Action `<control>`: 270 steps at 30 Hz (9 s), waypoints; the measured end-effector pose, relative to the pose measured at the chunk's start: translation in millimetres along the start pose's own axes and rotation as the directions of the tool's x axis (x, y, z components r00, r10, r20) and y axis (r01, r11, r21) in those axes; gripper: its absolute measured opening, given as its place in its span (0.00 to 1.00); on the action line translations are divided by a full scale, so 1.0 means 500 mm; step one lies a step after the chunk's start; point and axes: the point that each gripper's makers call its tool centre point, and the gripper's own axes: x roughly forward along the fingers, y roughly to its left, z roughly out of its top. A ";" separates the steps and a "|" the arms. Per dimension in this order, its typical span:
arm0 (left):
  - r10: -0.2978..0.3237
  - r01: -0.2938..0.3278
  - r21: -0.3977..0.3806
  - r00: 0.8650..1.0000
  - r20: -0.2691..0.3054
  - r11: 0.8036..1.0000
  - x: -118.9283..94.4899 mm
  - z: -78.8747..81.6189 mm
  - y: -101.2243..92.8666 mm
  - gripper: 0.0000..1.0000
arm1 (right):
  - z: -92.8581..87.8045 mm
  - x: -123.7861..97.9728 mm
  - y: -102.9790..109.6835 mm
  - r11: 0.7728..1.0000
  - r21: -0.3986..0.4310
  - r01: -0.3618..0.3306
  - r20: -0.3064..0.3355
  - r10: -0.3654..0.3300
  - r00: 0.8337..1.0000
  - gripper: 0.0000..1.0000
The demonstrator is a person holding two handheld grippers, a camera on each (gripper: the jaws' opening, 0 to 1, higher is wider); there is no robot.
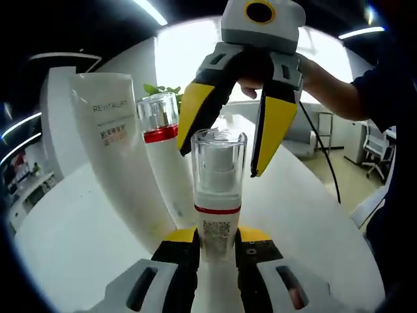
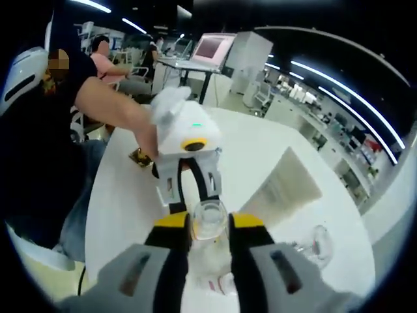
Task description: Arrange the skincare products in the storage area until every visible bottle or jar stands upright without overlapping.
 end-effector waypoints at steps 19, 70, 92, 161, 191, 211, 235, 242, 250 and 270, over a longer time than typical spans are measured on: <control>-0.014 0.014 -0.025 1.000 -0.002 1.000 0.009 -0.010 0.010 0.20 | 0.030 -0.021 -0.057 0.985 0.138 0.103 0.130 -0.122 0.984 0.00; 0.071 -0.074 -0.079 0.996 -0.045 0.994 -0.052 -0.024 0.017 0.21 | 0.015 0.003 -0.047 0.967 0.229 0.107 0.081 -0.129 0.988 0.00; 0.108 -0.110 -0.091 0.994 -0.026 0.990 -0.089 -0.014 0.010 0.21 | 0.023 0.000 -0.043 0.966 0.230 0.119 0.076 -0.140 0.987 0.00; 0.159 -0.163 -0.170 0.987 -0.038 0.972 -0.087 -0.025 0.040 0.21 | -0.067 -0.024 0.004 0.906 0.360 0.221 0.050 -0.255 0.966 0.00; 0.154 -0.162 -0.253 0.987 -0.051 0.954 -0.078 -0.021 0.038 0.23 | -0.103 0.065 0.038 0.899 0.406 0.165 0.037 -0.196 0.980 0.00; 0.157 -0.168 -0.257 0.986 -0.062 0.952 -0.081 -0.025 0.042 0.23 | -0.116 0.056 0.024 0.887 0.395 0.239 -0.021 -0.251 0.968 0.00; 0.159 -0.173 -0.252 0.984 -0.078 0.952 -0.083 -0.026 0.047 0.23 | -0.119 0.079 -0.003 0.906 0.260 0.333 -0.095 -0.320 0.943 0.00; 0.157 -0.173 -0.255 0.984 -0.083 0.951 -0.084 -0.030 0.051 0.23 | -0.123 0.086 0.003 0.903 0.304 0.303 -0.069 -0.296 0.953 0.00; 0.167 -0.184 -0.252 0.982 -0.087 0.950 -0.086 -0.033 0.056 0.23 | -0.117 0.090 0.022 0.892 0.360 0.272 -0.027 -0.281 0.959 0.00; 0.188 -0.198 -0.282 0.980 -0.062 0.939 -0.139 -0.045 0.048 0.25 | -0.074 0.044 0.042 0.824 0.468 0.319 0.085 -0.401 0.912 0.11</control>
